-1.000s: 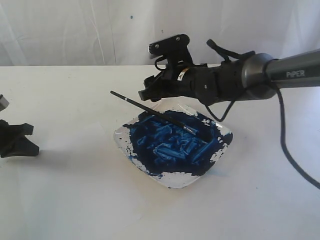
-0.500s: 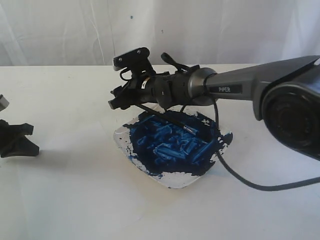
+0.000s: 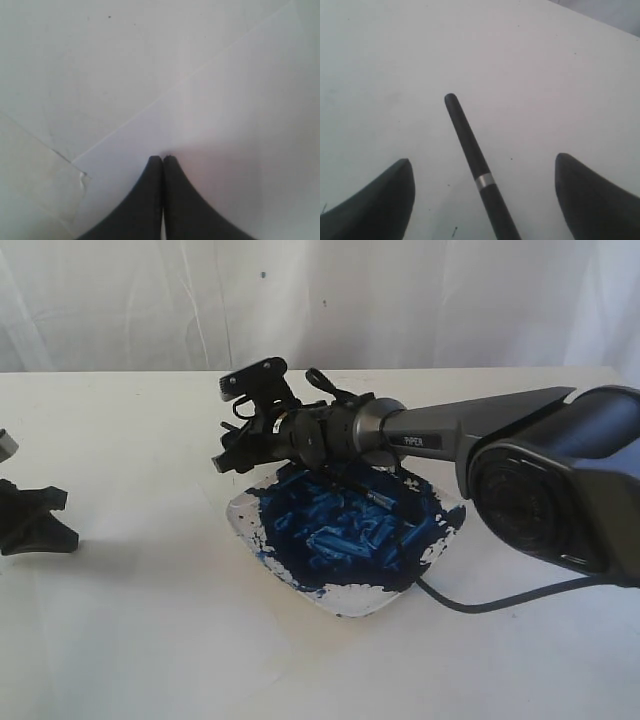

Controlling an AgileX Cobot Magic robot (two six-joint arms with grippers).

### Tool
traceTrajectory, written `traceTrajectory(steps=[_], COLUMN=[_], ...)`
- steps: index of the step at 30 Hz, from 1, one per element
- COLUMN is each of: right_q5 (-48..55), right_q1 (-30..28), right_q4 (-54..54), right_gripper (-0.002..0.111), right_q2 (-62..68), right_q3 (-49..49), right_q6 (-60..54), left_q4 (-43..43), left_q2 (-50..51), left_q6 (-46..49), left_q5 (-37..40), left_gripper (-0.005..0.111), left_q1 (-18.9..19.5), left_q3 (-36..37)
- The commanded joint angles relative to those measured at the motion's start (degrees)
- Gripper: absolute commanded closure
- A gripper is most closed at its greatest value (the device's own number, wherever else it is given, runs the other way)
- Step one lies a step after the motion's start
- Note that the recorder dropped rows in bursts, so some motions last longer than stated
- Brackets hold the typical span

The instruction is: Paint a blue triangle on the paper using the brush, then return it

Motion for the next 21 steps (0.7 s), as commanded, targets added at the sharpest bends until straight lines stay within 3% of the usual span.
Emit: traceTrajectory(steps=[1, 13, 17, 21], right_q5=[-0.5, 1.8, 3.1, 3.8], right_q1=[0.0, 0.0, 0.0, 0.0], right_q4=[-0.4, -0.4, -0.4, -0.4], right_gripper=[0.037, 0.046, 0.047, 0.057], right_q2=[0.6, 0.7, 0.7, 0.7], right_q3=[-1.2, -1.2, -1.2, -1.2], right_q6=[-0.5, -0.5, -0.5, -0.2], left_q4=[0.6, 0.6, 0.6, 0.6], left_q2=[1.0, 1.0, 1.0, 1.0], left_q6=[0.0, 0.0, 0.0, 0.0], left_q5=[-0.6, -9.8, -17.0, -25.2], left_gripper=[0.107, 0.107, 0.107, 0.107], left_q1=[-0.2, -0.2, -0.2, -0.2], left_q3=[0.4, 0.4, 0.4, 0.4])
